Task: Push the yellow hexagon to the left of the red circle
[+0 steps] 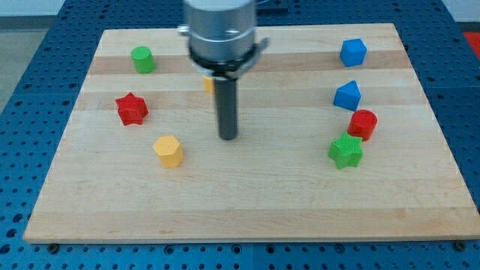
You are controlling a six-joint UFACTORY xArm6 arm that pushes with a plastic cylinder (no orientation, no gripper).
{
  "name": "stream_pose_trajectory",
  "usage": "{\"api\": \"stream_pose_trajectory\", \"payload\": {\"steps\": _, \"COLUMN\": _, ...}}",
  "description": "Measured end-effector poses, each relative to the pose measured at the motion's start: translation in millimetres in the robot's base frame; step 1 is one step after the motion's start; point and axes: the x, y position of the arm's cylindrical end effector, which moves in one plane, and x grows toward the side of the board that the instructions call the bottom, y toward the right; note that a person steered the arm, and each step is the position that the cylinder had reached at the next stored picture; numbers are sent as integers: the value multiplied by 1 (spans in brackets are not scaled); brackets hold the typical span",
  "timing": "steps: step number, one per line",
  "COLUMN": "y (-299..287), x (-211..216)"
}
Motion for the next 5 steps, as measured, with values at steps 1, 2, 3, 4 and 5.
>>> {"api": "stream_pose_trajectory", "payload": {"steps": 1, "y": -48, "x": 0}}
{"api": "stream_pose_trajectory", "payload": {"steps": 2, "y": -89, "x": 2}}
{"api": "stream_pose_trajectory", "payload": {"steps": 3, "y": -126, "x": 10}}
{"api": "stream_pose_trajectory", "payload": {"steps": 4, "y": -136, "x": 55}}
{"api": "stream_pose_trajectory", "payload": {"steps": 5, "y": -136, "x": 64}}
